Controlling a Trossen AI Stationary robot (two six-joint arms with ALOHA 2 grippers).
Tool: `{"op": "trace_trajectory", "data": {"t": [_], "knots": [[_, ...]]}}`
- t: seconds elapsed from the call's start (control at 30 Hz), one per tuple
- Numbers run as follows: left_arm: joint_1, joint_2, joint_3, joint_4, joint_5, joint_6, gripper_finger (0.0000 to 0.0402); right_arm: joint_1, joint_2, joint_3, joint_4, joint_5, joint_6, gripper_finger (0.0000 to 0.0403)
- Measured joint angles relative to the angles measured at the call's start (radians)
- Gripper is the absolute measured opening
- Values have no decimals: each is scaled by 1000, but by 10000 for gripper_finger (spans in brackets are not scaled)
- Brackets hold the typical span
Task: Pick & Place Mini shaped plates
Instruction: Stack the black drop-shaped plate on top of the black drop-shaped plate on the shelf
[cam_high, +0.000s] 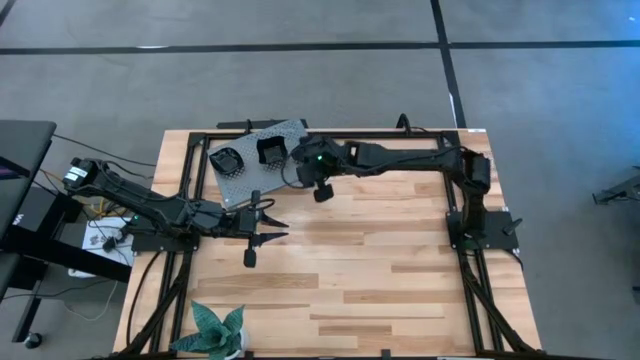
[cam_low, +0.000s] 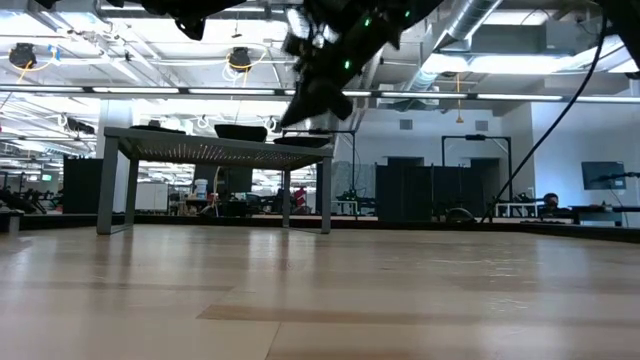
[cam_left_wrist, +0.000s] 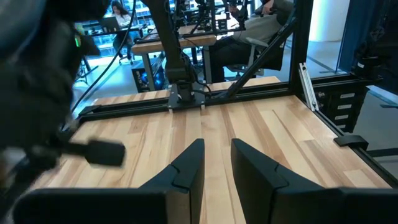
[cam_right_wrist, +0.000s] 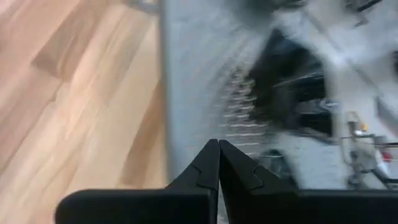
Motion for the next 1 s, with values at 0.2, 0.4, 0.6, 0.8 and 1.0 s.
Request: {"op": "trace_trajectory", "data": {"t": [0.2,0.4,0.6,0.8,1.0], "knots": [[0,0,0,0,0,0,81,-6,62,-2,33,98,-42,1],[0,0,0,0,0,0,81,-2,68,-2,58,86,-64,1],[0,0,0,-4,0,0,81,-5,51,-2,98,90,-92,1],[0,0,0,-4,0,0,81,-41,53,-2,100,93,-82,1],[0,0,0,-4,0,0,81,-55,53,-2,100,94,-81,1]]}}
